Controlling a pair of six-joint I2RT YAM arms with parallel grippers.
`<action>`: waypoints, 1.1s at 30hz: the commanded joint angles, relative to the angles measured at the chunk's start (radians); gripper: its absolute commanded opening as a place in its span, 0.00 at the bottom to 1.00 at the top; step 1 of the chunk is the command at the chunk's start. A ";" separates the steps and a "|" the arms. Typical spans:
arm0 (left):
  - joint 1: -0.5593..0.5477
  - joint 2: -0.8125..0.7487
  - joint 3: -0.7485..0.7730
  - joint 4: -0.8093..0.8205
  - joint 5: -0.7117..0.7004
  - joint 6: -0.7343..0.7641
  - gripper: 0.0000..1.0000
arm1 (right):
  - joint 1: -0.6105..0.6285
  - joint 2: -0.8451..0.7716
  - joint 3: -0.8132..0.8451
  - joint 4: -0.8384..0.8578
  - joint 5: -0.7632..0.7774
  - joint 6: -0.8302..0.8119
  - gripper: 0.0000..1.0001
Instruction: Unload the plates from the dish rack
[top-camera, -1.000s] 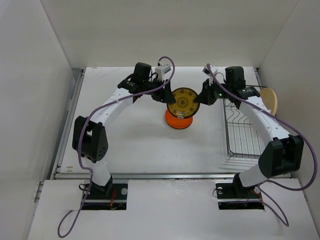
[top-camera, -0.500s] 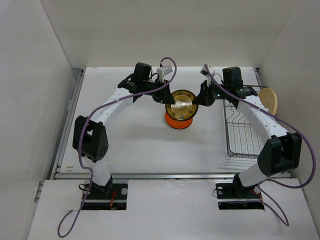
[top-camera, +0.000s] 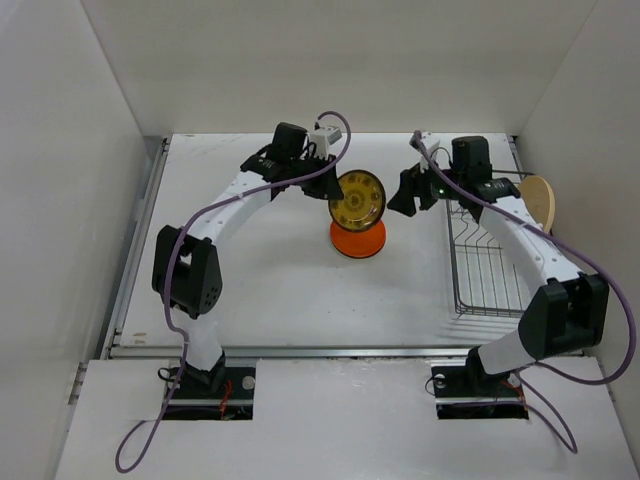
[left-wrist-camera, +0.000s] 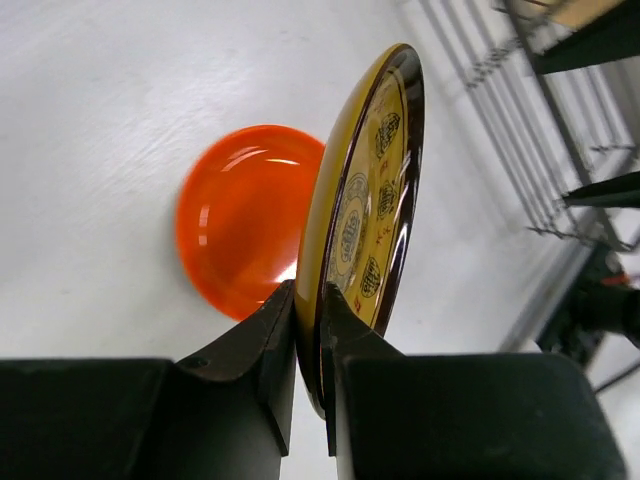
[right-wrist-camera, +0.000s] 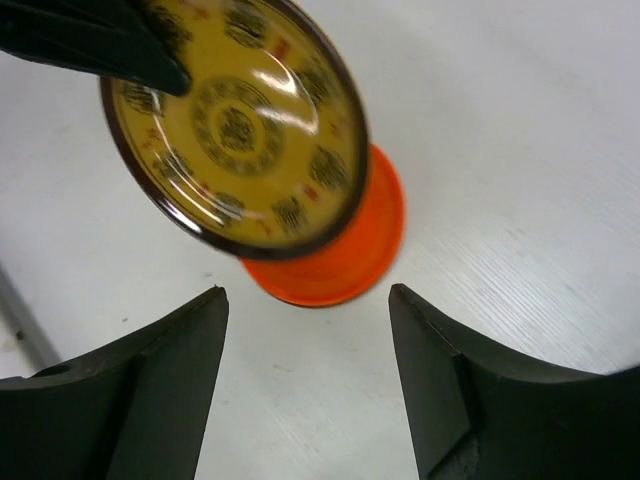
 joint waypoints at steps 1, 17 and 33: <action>0.007 0.023 0.062 -0.025 -0.195 -0.025 0.00 | -0.045 -0.097 -0.021 0.125 0.185 0.050 0.71; 0.007 0.161 0.103 -0.097 -0.187 -0.025 0.00 | -0.141 -0.150 -0.044 0.136 0.204 0.075 0.71; 0.007 0.209 0.131 -0.135 -0.137 -0.006 0.01 | -0.150 -0.150 -0.044 0.136 0.195 0.075 0.71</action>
